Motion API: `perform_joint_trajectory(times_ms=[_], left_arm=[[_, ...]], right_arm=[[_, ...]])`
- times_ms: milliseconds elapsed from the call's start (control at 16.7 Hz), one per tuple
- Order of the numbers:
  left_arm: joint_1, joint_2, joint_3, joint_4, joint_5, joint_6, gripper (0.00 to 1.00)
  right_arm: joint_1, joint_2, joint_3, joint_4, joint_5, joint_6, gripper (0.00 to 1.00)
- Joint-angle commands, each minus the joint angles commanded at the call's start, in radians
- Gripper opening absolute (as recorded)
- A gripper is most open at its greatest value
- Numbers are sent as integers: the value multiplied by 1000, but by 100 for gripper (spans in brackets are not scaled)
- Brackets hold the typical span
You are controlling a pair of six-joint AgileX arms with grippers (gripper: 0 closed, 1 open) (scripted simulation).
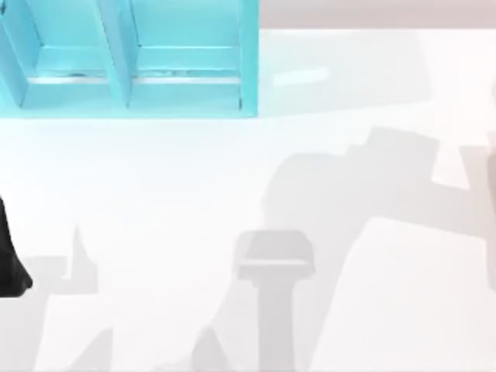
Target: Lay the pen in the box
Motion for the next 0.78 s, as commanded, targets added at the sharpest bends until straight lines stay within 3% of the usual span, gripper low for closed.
perform_joint_trajectory(times_ms=[480,780], left_arm=[[0,0,0,0,0,0,100],[0,0,0,0,0,0,100]], right_arm=[[-17,-7,-25,12,23,38,0],[-20,-42,-171,132,22,32,0]])
